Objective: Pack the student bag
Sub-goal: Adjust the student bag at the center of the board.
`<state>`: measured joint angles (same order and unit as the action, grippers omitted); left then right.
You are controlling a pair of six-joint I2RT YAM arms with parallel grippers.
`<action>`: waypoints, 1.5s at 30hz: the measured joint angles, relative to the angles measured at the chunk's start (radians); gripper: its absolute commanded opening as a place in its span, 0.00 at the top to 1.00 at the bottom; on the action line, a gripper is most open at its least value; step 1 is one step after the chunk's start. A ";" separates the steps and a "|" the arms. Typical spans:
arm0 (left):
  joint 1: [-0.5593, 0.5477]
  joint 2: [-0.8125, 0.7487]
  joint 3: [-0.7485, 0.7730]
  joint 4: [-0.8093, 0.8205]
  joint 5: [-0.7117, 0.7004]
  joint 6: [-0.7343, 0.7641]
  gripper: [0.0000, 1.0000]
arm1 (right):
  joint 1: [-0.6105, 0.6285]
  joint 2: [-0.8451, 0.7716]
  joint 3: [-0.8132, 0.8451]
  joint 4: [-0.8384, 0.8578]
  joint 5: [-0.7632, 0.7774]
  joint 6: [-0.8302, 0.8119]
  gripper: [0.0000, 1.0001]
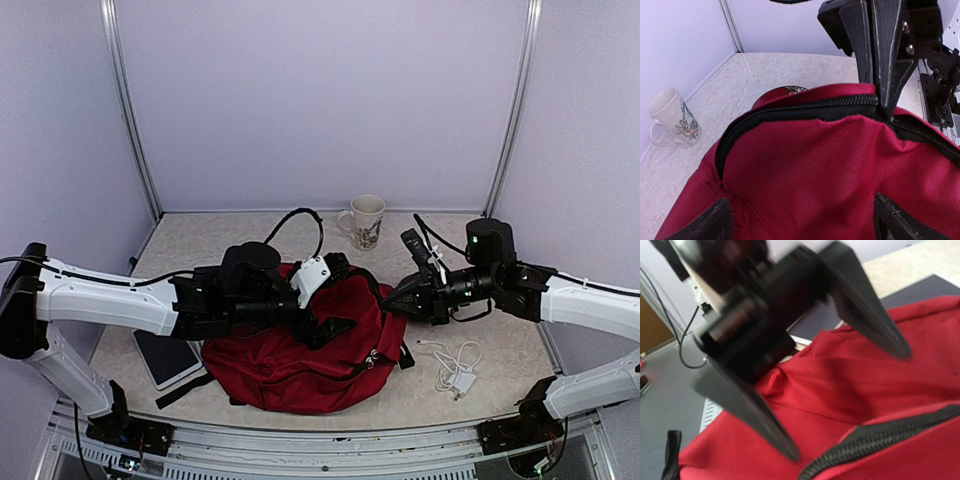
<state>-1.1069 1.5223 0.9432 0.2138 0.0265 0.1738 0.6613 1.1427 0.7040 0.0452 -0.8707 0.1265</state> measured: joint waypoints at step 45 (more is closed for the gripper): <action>-0.031 -0.119 -0.121 -0.356 0.200 0.061 0.51 | -0.041 0.053 0.089 -0.058 0.026 -0.161 1.00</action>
<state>-1.1378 1.4033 0.8227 -0.1425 0.2264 0.2352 0.6205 1.1961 0.7929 -0.0128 -0.8444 -0.0341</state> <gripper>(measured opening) 0.405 0.006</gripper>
